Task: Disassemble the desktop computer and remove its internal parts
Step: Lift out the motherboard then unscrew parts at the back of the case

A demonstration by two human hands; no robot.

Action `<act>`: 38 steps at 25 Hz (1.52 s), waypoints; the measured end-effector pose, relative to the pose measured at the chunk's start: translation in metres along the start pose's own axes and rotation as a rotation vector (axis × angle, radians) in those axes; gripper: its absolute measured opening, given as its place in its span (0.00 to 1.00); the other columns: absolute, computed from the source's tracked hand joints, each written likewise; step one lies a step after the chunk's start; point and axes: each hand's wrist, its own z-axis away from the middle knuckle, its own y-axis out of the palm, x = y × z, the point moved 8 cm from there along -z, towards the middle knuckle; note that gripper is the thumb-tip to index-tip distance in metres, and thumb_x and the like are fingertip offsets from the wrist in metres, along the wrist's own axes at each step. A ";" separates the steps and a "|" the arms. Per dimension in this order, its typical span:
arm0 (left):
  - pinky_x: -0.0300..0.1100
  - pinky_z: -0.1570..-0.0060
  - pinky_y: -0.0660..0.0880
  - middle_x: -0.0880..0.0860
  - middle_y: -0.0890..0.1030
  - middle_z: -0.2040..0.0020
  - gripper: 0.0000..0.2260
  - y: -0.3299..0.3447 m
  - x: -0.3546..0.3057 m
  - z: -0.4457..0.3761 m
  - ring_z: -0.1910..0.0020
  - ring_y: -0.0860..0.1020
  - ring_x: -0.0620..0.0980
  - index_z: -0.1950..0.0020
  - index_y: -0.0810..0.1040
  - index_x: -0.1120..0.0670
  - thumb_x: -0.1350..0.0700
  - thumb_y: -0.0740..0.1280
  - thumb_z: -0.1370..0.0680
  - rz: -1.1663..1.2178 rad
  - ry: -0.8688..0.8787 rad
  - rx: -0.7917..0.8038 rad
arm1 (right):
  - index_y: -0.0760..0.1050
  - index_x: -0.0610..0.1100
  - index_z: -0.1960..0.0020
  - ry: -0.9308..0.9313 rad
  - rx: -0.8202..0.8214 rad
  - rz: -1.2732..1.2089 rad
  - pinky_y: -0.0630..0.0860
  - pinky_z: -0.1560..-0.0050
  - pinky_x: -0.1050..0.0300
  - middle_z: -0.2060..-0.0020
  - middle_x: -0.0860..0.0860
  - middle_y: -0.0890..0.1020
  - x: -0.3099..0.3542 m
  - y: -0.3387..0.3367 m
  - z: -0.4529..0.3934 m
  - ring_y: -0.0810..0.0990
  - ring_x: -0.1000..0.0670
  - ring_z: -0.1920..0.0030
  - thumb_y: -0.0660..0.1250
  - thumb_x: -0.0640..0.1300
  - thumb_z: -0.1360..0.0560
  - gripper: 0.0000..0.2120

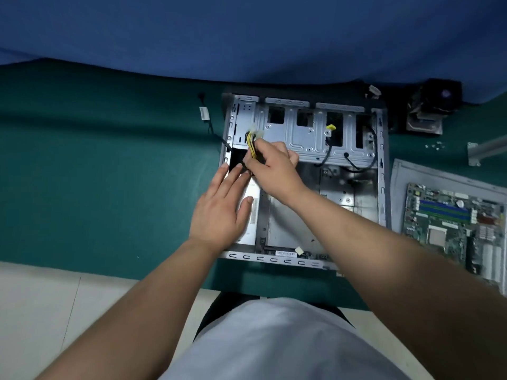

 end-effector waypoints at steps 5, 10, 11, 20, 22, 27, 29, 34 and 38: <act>0.57 0.22 0.55 0.45 0.45 0.15 0.38 0.003 0.001 0.004 0.19 0.34 0.45 0.16 0.53 0.44 0.33 0.61 0.22 0.087 0.121 0.254 | 0.78 0.50 0.44 0.063 -0.012 -0.117 0.76 0.38 0.44 0.49 0.51 0.82 -0.030 -0.031 0.056 0.79 0.48 0.43 0.63 0.48 0.17 0.06; 0.65 0.21 0.41 0.45 0.28 0.19 0.60 0.005 0.014 -0.008 0.24 0.22 0.49 0.21 0.29 0.40 0.21 0.62 0.38 -0.349 0.312 0.656 | 0.79 0.51 0.40 0.113 0.062 -0.094 0.74 0.38 0.55 0.43 0.55 0.83 -0.034 -0.016 0.090 0.79 0.53 0.42 0.64 0.48 0.17 0.08; 0.65 0.21 0.39 0.47 0.30 0.18 0.61 0.003 0.012 -0.012 0.23 0.24 0.50 0.20 0.29 0.42 0.21 0.62 0.39 -0.409 0.360 0.646 | 0.79 0.50 0.38 0.107 0.073 -0.093 0.73 0.40 0.58 0.42 0.55 0.82 -0.030 -0.014 0.092 0.78 0.54 0.42 0.65 0.50 0.17 0.10; 0.72 0.24 0.50 0.60 0.50 0.17 0.53 -0.008 -0.006 -0.027 0.18 0.48 0.59 0.21 0.45 0.43 0.24 0.61 0.40 -0.437 0.495 0.493 | 0.79 0.50 0.40 0.138 0.026 -0.040 0.74 0.41 0.57 0.42 0.54 0.81 -0.020 -0.016 0.083 0.79 0.53 0.41 0.70 0.51 0.20 0.11; 0.69 0.23 0.45 0.55 0.46 0.16 0.52 -0.009 -0.002 -0.026 0.18 0.42 0.55 0.20 0.47 0.42 0.24 0.63 0.38 -0.371 0.472 0.500 | 0.79 0.49 0.40 0.152 -0.011 -0.056 0.74 0.43 0.57 0.44 0.54 0.81 -0.018 -0.018 0.080 0.79 0.54 0.44 0.70 0.51 0.20 0.11; 0.59 0.20 0.38 0.43 0.30 0.18 0.45 -0.016 0.035 -0.026 0.20 0.29 0.48 0.17 0.40 0.39 0.21 0.52 0.27 -0.184 0.352 0.421 | 0.80 0.47 0.39 0.020 0.110 0.073 0.70 0.29 0.52 0.30 0.55 0.69 0.003 -0.005 0.072 0.73 0.54 0.34 0.73 0.56 0.24 0.18; 0.57 0.20 0.38 0.40 0.26 0.21 0.39 -0.017 0.048 -0.032 0.21 0.27 0.46 0.17 0.37 0.39 0.24 0.46 0.23 -0.168 0.265 0.385 | 0.80 0.47 0.42 -0.033 0.268 0.264 0.65 0.25 0.49 0.22 0.58 0.58 0.012 0.006 0.071 0.64 0.50 0.25 0.75 0.65 0.30 0.27; 0.56 0.20 0.40 0.38 0.29 0.20 0.32 -0.016 0.046 -0.034 0.19 0.34 0.43 0.17 0.37 0.39 0.31 0.43 0.18 -0.096 0.215 0.327 | 0.75 0.47 0.37 -0.105 0.516 0.707 0.58 0.21 0.42 0.18 0.52 0.35 0.021 0.029 0.071 0.43 0.43 0.18 0.75 0.74 0.38 0.41; 0.59 0.20 0.39 0.39 0.35 0.18 0.31 -0.019 0.045 -0.054 0.18 0.33 0.48 0.16 0.40 0.42 0.34 0.42 0.17 -0.172 0.187 0.265 | 0.70 0.43 0.31 -0.070 0.506 0.864 0.72 0.30 0.42 0.18 0.49 0.37 0.026 0.035 0.065 0.59 0.39 0.20 0.77 0.74 0.43 0.52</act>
